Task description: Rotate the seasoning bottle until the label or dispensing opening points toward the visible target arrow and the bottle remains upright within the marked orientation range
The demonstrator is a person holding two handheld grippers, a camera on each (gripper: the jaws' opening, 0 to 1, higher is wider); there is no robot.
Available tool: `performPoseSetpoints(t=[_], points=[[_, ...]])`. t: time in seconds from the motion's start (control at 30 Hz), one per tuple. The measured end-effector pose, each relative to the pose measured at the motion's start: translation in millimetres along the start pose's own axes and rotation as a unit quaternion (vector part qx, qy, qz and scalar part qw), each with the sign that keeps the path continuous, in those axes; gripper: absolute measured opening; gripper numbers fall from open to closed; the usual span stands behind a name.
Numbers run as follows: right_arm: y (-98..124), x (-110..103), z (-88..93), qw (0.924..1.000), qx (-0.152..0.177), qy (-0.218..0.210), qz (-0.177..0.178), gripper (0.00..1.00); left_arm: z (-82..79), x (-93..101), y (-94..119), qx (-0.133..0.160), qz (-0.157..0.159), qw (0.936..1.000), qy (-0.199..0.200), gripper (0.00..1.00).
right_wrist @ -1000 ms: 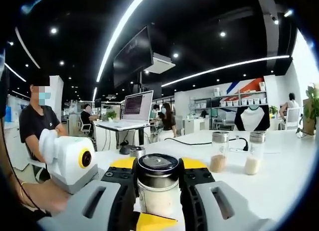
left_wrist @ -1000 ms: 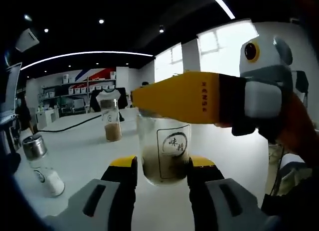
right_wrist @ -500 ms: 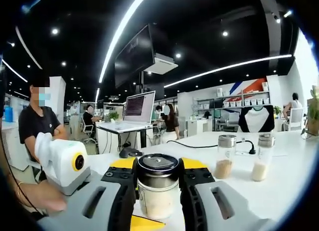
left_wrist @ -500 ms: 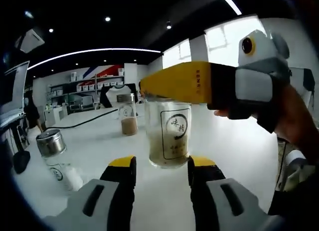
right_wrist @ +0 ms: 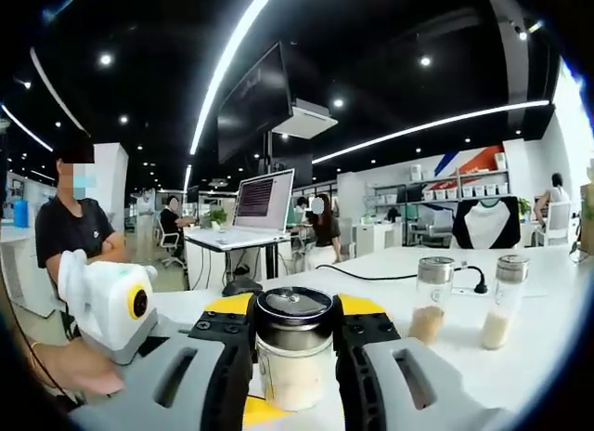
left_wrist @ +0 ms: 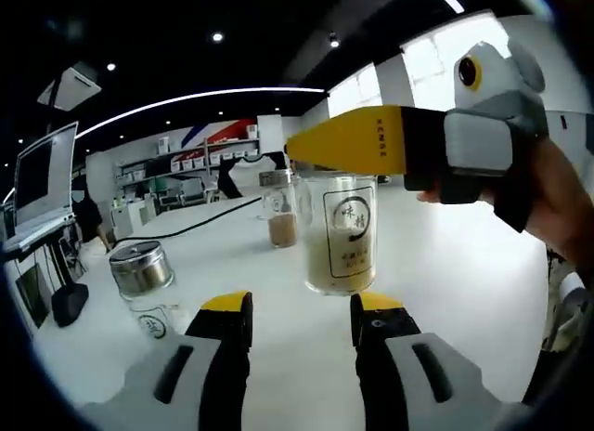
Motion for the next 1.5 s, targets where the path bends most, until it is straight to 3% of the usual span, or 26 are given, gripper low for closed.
performPoseSetpoints(t=[0.67, 0.9, 1.5], points=[[-22.3, 7.5, 7.0, 0.9999, -0.015, 0.000, -0.005, 0.30, 10.7, -12.6, -2.9, -0.018, -0.019, 0.9996, 0.010, 0.47], [-28.3, 9.9, 6.4, 0.9999, -0.012, -0.002, -0.005, 0.30, 10.9, -12.6, -7.0, -0.028, -0.021, 0.9994, -0.006, 0.49], [-42.3, 8.2, 19.5, 0.9997, -0.019, -0.016, -0.007, 0.30, 16.4, -15.4, -11.4, -0.024, -0.026, 0.9994, 0.004, 0.50]])
Point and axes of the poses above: the point that each gripper's makers call its tool centre point, and the gripper's own axes: y roughly backward along the fingers, x roughly to its right, z roughly out of its underside, the point moved 10 cm from there along y, roughly backward along the fingers, and after that the axes turned 11 degrees about -y, right-handed, at the moved point
